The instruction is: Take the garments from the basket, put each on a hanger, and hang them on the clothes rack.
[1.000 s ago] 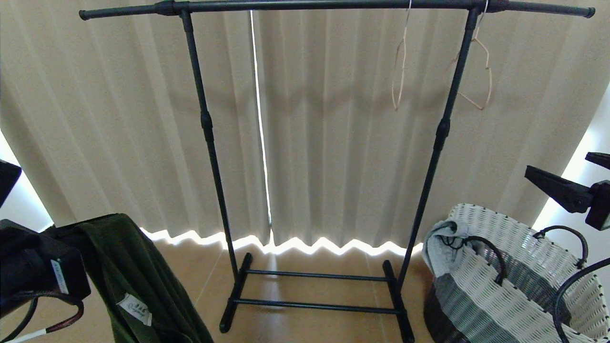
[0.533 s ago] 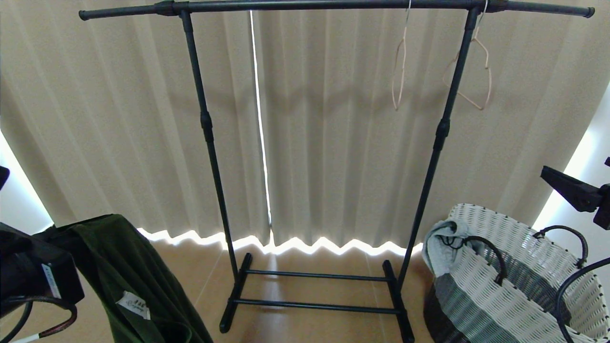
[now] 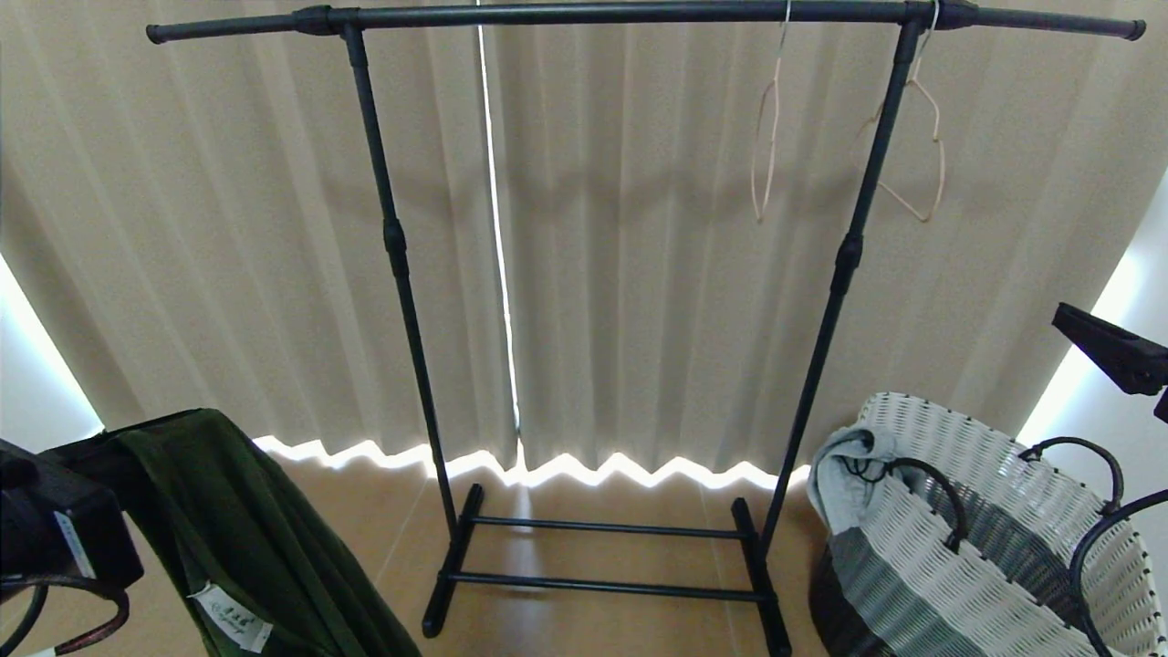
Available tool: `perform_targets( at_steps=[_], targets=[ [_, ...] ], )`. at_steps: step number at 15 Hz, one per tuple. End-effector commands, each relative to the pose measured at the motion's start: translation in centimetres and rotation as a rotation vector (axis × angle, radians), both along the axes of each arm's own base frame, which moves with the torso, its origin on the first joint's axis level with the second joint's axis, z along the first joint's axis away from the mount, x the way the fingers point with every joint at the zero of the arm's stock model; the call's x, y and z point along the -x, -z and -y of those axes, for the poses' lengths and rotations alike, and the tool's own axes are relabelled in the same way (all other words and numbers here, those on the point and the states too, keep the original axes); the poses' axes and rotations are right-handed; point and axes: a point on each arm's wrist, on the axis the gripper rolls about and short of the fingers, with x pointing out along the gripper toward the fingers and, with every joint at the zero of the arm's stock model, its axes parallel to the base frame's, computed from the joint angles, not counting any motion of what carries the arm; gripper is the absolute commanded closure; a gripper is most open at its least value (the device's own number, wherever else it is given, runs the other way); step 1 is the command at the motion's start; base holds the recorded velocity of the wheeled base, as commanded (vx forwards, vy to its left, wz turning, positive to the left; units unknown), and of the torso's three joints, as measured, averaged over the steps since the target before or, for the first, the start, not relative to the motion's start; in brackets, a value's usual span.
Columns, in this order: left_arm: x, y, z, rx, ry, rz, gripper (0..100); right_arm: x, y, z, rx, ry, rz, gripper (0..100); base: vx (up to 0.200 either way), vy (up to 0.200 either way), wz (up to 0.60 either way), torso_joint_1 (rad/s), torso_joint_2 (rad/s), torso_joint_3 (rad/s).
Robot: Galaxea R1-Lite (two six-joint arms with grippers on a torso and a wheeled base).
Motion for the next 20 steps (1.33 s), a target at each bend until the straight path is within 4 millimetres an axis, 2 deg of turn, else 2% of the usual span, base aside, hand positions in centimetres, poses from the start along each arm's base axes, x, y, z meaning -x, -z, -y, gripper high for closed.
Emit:
perform_targets(
  at_steps=[1, 13, 17, 20],
  targets=[
    [0.0, 0.0, 0.0, 0.001, 0.0, 0.003, 100, -0.1, 0.0, 0.0, -0.001, -0.002, 0.015, 0, 0.0, 0.0, 0.0, 0.095, -0.34, -0.33],
    [0.1, 0.2, -0.1, -0.003, -0.001, -0.003, 100, 0.0, 0.3, 0.0, 0.002, 0.001, 0.008, 0, 0.0, 0.0, 0.0, 0.157, -0.49, -0.309],
    [0.2, 0.4, -0.1, -0.006, -0.001, -0.008, 100, 1.3, 2.3, 0.0, 0.02, 0.0, -0.042, 0, 0.0, 0.0, 0.0, 0.207, -0.51, -0.293],
    [0.1, 0.4, 0.0, -0.007, 0.0, -0.01, 100, 1.4, 2.5, 0.0, 0.043, 0.0, -0.047, 0, 0.0, 0.0, 0.0, 0.216, -0.51, -0.297]
  ],
)
